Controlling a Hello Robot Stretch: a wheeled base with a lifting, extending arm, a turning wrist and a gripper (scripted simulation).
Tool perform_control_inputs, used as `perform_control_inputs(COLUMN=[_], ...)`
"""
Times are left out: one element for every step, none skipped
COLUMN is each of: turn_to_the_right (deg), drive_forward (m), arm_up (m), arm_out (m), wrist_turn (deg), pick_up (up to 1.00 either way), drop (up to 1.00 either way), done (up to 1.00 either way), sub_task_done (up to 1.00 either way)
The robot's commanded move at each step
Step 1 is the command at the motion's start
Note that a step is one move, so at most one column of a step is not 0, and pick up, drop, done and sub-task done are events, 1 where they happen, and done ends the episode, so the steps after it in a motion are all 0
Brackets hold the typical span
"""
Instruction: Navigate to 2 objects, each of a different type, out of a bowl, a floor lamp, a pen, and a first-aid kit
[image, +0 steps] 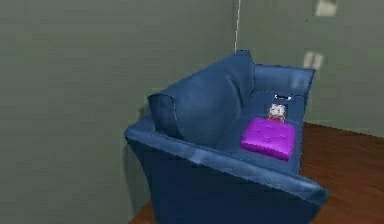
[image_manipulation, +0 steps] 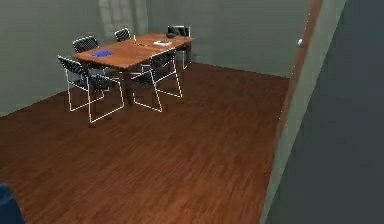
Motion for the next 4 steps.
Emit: perform_control_inputs(turn_to_the_right=[-45.0, -33.0, 0.0, 45.0], drive_forward=[0.00, 0.00, 0.00, 0.00], arm_up=[0.00, 0.00, 0.00, 0.00], arm_out=[0.00, 0.00, 0.00, 0.00], wrist_turn=[0.0, 0.0, 0.0, 0.0], pick_up=[0.00, 0.00, 0.00, 0.00], drop=[0.00, 0.00, 0.00, 0.00], done=[0.00, 0.00, 0.00, 0.00], sub_task_done=[0.00, 0.00, 1.00, 0.00])
